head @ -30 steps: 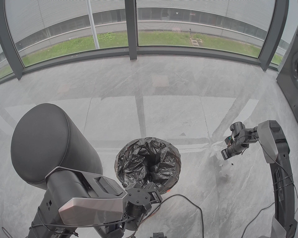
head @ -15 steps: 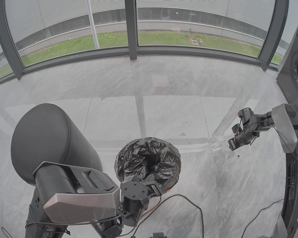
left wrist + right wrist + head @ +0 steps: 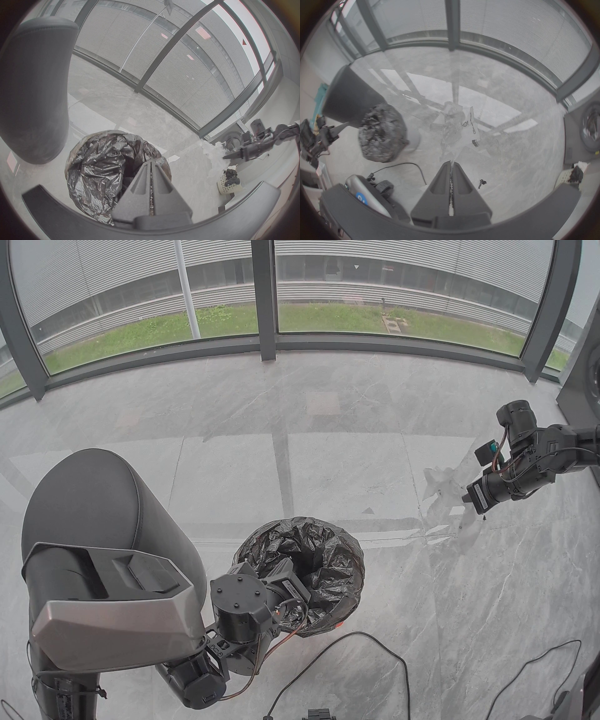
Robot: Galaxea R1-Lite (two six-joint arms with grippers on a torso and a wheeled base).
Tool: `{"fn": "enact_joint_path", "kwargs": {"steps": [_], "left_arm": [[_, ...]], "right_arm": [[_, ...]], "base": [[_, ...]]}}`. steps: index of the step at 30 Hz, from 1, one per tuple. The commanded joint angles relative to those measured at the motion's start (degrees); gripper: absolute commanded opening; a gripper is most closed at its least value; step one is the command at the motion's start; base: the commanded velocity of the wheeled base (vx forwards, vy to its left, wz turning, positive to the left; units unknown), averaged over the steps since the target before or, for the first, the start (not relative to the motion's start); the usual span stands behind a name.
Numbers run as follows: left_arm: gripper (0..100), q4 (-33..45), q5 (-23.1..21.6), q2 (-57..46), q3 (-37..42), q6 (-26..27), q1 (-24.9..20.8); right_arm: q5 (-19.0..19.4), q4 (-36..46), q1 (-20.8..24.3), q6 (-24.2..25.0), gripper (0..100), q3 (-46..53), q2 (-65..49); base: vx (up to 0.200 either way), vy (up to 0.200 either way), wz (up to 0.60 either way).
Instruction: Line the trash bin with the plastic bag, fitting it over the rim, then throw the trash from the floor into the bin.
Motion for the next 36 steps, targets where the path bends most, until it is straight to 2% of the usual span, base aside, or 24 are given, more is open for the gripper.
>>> {"fn": "enact_joint_path", "kwargs": {"steps": [1, 9, 17, 23, 27, 34, 36], "left_arm": [[0, 0.0, 0.0, -5.4, 2.0, 0.0, 2.4], [0, 0.0, 0.0, -7.7, 2.3, 0.2, 6.4], [0, 0.0, 0.0, -9.0, 2.6, 0.2, 10.1], [0, 0.0, 0.0, -9.1, 2.7, 0.2, 11.5], [0, 0.0, -0.1, -9.0, 3.0, 1.1, 11.6], [0, 0.0, -0.1, -8.7, 3.0, 1.1, 12.4], [0, 0.0, -0.1, -8.6, 3.0, 1.1, 12.6]], "right_arm": [[0.0, -0.1, 10.0, 0.5, 0, 4.3, -12.6], [-0.6, -0.4, 23.2, 3.0, 0, -0.3, -11.3], [-0.5, -0.6, 31.1, 3.5, 0, -5.4, -6.1], [-0.3, -1.6, 33.9, 4.1, 0, -8.3, -0.4], [-0.3, -7.1, 34.6, 4.5, 0, -8.1, 3.6], [-0.2, -8.2, 38.2, 11.8, 0, -9.1, 7.8], [-0.1, -8.3, 38.5, 12.0, 0, -9.1, 8.4]], "base": [[0.000, 0.000, 0.00], [0.000, 0.000, 0.00], [0.000, 0.000, 0.00], [0.000, 0.000, 0.00], [0.000, 0.000, 0.00], [0.000, 0.000, 0.00], [0.000, 0.000, 0.00]]}}
